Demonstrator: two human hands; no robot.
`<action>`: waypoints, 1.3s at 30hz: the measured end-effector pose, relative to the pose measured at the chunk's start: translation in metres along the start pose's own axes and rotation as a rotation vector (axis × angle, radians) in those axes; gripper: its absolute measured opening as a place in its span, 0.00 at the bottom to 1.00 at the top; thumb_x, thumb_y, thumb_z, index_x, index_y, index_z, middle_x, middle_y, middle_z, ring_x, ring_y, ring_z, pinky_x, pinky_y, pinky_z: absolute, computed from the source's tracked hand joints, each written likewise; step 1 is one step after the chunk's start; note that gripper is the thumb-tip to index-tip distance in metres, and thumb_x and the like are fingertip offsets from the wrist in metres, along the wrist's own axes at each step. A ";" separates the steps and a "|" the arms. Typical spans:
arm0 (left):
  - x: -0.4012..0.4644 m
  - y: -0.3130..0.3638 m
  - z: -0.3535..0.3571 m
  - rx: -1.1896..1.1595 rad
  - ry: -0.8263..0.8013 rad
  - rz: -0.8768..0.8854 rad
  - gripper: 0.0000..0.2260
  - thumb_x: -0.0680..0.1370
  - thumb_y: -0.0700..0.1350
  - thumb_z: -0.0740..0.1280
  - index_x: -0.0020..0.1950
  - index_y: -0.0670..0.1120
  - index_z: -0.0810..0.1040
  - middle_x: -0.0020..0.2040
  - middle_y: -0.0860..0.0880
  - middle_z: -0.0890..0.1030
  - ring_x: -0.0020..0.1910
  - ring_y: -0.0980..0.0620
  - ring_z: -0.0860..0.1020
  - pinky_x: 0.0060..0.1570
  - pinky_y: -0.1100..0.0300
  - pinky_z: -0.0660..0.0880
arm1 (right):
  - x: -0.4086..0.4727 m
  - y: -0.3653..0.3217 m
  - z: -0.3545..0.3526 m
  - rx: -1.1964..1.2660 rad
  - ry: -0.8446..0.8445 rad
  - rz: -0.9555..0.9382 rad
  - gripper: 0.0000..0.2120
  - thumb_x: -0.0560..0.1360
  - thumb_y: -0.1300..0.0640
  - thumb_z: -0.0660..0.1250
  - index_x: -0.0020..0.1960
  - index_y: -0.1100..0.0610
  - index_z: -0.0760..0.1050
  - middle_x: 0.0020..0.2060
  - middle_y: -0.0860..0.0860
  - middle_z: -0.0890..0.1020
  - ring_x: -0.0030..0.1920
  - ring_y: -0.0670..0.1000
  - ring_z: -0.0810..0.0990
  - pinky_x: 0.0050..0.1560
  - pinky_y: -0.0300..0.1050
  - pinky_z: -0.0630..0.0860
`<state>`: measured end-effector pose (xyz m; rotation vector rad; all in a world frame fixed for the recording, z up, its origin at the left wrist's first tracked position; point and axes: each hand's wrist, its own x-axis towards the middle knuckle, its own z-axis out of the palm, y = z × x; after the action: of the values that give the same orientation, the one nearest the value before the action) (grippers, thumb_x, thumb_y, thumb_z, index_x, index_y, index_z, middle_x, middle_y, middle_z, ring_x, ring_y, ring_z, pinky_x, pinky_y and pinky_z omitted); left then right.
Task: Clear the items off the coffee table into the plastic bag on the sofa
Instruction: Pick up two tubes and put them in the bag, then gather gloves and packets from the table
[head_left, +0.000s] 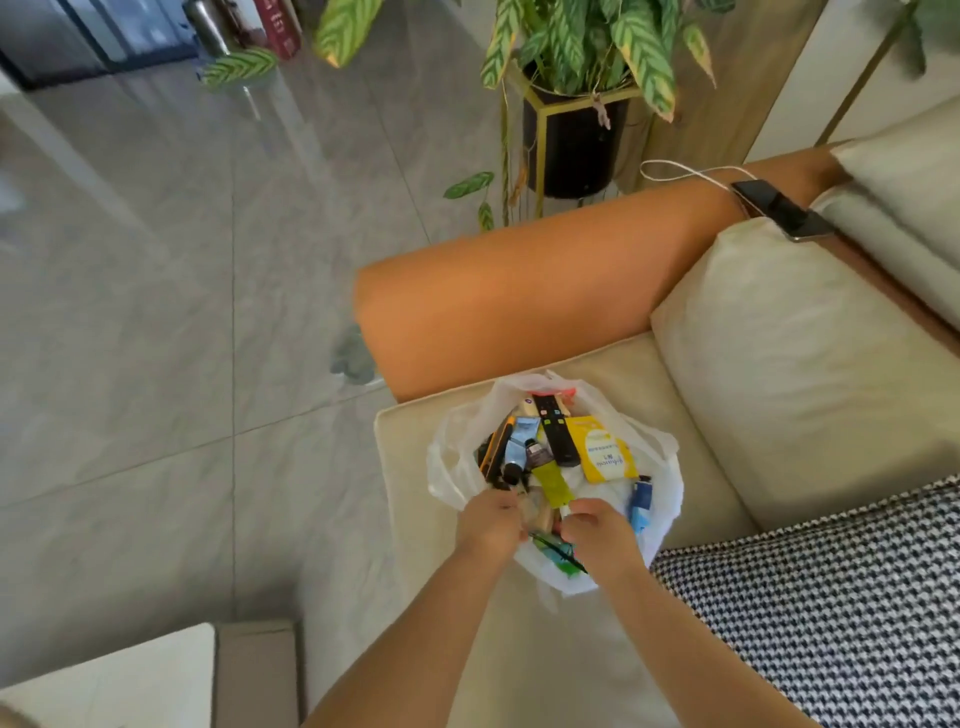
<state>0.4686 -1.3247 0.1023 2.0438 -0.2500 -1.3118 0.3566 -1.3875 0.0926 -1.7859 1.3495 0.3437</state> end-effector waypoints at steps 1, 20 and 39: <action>-0.007 -0.006 -0.005 -0.007 0.008 -0.004 0.07 0.74 0.37 0.63 0.49 0.45 0.77 0.47 0.43 0.77 0.41 0.46 0.78 0.38 0.59 0.74 | -0.002 0.001 0.005 0.048 0.038 -0.063 0.15 0.80 0.63 0.55 0.65 0.61 0.69 0.63 0.54 0.74 0.68 0.52 0.67 0.67 0.39 0.63; -0.156 -0.269 -0.186 0.131 0.229 -0.205 0.12 0.77 0.48 0.64 0.58 0.48 0.79 0.56 0.48 0.81 0.55 0.52 0.79 0.45 0.70 0.69 | -0.128 -0.090 0.235 -0.577 -0.206 -0.602 0.09 0.78 0.52 0.58 0.56 0.50 0.73 0.54 0.48 0.81 0.55 0.50 0.79 0.52 0.42 0.74; -0.359 -0.554 -0.271 -0.266 0.488 -0.450 0.14 0.78 0.55 0.60 0.59 0.53 0.77 0.59 0.53 0.78 0.57 0.53 0.76 0.58 0.62 0.71 | -0.352 -0.119 0.498 -0.924 -0.513 -1.024 0.11 0.81 0.50 0.54 0.55 0.51 0.73 0.49 0.46 0.79 0.49 0.47 0.78 0.42 0.38 0.70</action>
<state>0.4245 -0.6127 0.0804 2.1751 0.6018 -0.9729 0.4592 -0.7746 0.0779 -2.5882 -0.2530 0.8318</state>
